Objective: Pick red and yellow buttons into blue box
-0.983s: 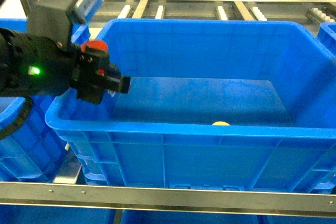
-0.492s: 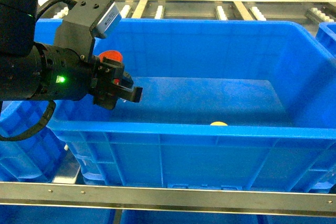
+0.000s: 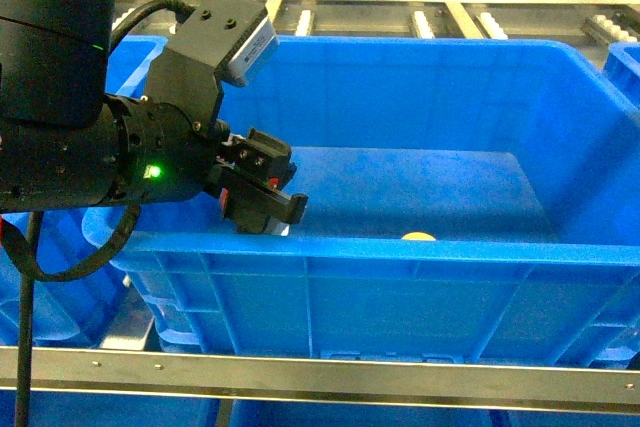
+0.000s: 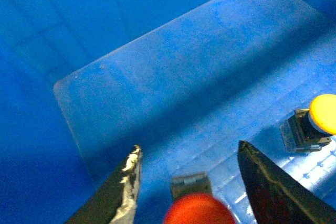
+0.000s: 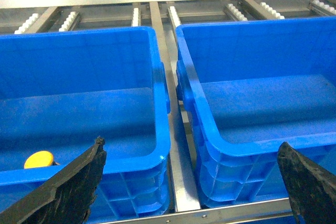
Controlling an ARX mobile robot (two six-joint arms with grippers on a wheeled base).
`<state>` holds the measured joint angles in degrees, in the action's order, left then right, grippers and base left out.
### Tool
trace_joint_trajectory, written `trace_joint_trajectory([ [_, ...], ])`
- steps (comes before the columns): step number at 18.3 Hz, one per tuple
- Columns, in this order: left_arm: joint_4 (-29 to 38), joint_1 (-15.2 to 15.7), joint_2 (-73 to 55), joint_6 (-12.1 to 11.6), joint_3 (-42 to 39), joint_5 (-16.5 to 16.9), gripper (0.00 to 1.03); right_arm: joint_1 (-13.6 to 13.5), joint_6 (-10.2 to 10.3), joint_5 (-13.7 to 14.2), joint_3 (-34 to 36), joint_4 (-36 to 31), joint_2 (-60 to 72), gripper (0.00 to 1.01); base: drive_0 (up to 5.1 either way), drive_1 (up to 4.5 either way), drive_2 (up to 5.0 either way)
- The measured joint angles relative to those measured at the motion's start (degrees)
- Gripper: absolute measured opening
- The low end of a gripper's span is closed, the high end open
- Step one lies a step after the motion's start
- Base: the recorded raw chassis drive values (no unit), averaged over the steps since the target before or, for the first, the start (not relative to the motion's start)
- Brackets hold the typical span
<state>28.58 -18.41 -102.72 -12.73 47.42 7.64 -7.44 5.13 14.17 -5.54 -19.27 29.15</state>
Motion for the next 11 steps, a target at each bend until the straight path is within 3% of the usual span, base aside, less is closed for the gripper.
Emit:
trace_joint_trajectory([
  [1,0.3,0.6,-0.1,-0.2,0.0,-0.3,0.67,0.0,0.0,0.0,0.0,0.0,0.0,0.98,0.0,0.00,0.0],
  [5,0.7,1.2,-0.1,0.0,0.5,-0.3,0.89,0.0,0.0,0.0,0.0,0.0,0.0,0.98,0.0,0.00,0.0],
  [8,1.8,1.4,-0.1,0.4,0.5,-0.4,1.00,0.0,0.0,0.0,0.0,0.0,0.0,0.98,0.0,0.00,0.0],
  [11,4.2,1.7,0.4,0.8,-0.1,-1.6,0.98,0.0,0.0,0.0,0.0,0.0,0.0,0.98,0.0,0.00,0.0],
])
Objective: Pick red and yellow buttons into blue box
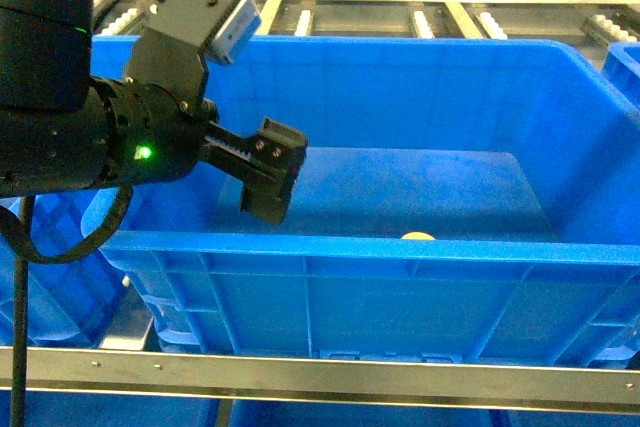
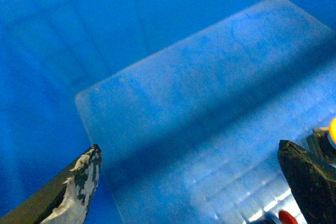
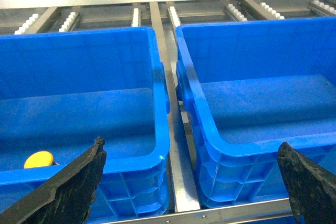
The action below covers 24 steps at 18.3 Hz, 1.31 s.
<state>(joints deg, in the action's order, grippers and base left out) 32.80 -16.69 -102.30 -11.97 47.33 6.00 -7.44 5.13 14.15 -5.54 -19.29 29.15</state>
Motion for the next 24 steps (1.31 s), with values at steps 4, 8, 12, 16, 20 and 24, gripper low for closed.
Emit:
trace_joint_trajectory([
  [4,1.7,0.7,2.0,1.4,-1.3,-1.1,0.98,0.0,0.0,0.0,0.0,0.0,0.0,0.98,0.0,0.00,0.0],
  [8,7.1,2.3,10.7,3.2,-6.2,-5.1,0.98,0.0,0.0,0.0,0.0,0.0,0.0,0.98,0.0,0.00,0.0],
  [12,9.2,2.6,49.0,-0.6,-33.9,-24.0,0.98,0.0,0.0,0.0,0.0,0.0,0.0,0.98,0.0,0.00,0.0],
  [16,2.9,7.4,56.8,9.3,-37.5,-15.8,0.60,7.6,-4.0,-14.2,2.6,-1.8,-4.9,0.59,0.0,0.00,0.0],
  [20,-0.3,10.2,63.2,11.4,-41.4,-12.4,0.19,7.5,-4.7,-14.2,4.5,-1.3,-9.0,0.17,0.0,0.00,0.0],
  [24,-4.4,16.6,69.6,11.8,-43.8,-6.6,0.02,7.5,-5.0,-14.2,4.8,3.0,-13.3,0.02,0.0,0.00,0.0],
])
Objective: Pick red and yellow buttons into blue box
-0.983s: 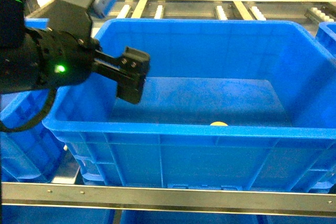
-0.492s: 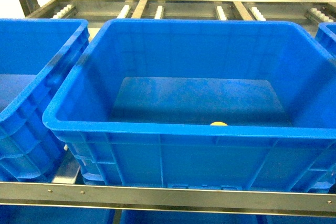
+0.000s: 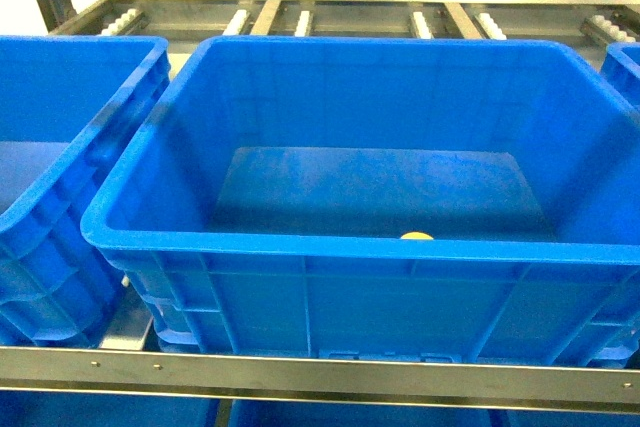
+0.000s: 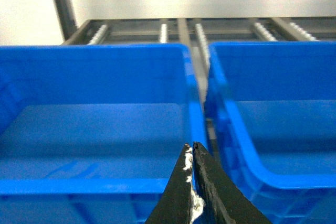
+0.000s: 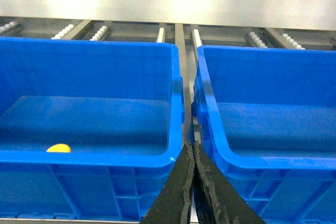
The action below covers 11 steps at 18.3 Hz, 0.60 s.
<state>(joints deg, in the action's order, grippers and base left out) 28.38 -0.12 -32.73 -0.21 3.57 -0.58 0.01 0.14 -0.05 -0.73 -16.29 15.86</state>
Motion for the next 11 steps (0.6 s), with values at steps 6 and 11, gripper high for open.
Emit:
trace_joint_trajectory([
  [6,-2.9,0.0,6.8,0.1,-2.8,0.6,0.02,0.0,0.0,0.0,0.0,5.1,-4.8,0.02,0.0,0.00,0.0],
  [11,-8.6,0.0,13.3,0.1,-2.8,0.6,0.02,0.0,0.0,0.0,0.0,16.3,-15.3,0.02,0.0,0.00,0.0],
])
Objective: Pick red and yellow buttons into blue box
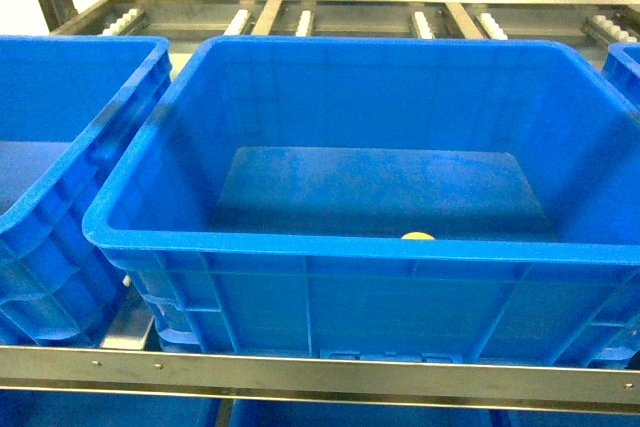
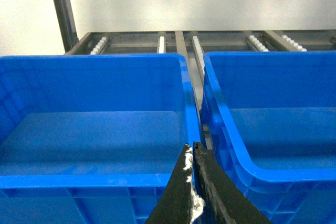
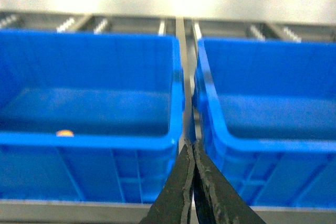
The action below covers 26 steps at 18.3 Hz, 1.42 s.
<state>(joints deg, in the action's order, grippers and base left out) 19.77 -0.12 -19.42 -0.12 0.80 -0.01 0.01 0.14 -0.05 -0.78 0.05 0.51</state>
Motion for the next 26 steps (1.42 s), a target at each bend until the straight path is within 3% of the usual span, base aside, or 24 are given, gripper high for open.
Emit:
trace_joint_trajectory([
  [11,-9.7,0.0,9.6,0.0,0.0,0.0,0.02,0.0,0.0,0.0,0.0,0.2,-0.3,0.02,0.0,0.00,0.0],
  [13,-20.1,0.0,16.4,0.0,0.0,0.0,0.02,0.0,0.0,0.0,0.0,0.2,-0.3,0.02,0.0,0.00,0.0],
  [23,-20.0,0.0,18.8,0.0,0.0,0.0,0.02,0.0,0.0,0.0,0.0,0.2,-0.3,0.02,0.0,0.00,0.0],
  [24,-20.0,0.0,18.8,0.1,0.0,0.0,0.09,0.0,0.0,0.0,0.0,0.2,-0.3,0.16,0.0,0.00,0.0],
  [25,-20.0,0.0,18.8,0.1,0.0,0.0,0.17,0.0,0.0,0.0,0.0,0.2,-0.3,0.24,0.0,0.00,0.0],
  [26,-20.0,0.0,18.8,0.1,0.0,0.0,0.31,0.0,0.0,0.0,0.0,0.2,-0.3,0.38,0.0,0.00,0.0],
])
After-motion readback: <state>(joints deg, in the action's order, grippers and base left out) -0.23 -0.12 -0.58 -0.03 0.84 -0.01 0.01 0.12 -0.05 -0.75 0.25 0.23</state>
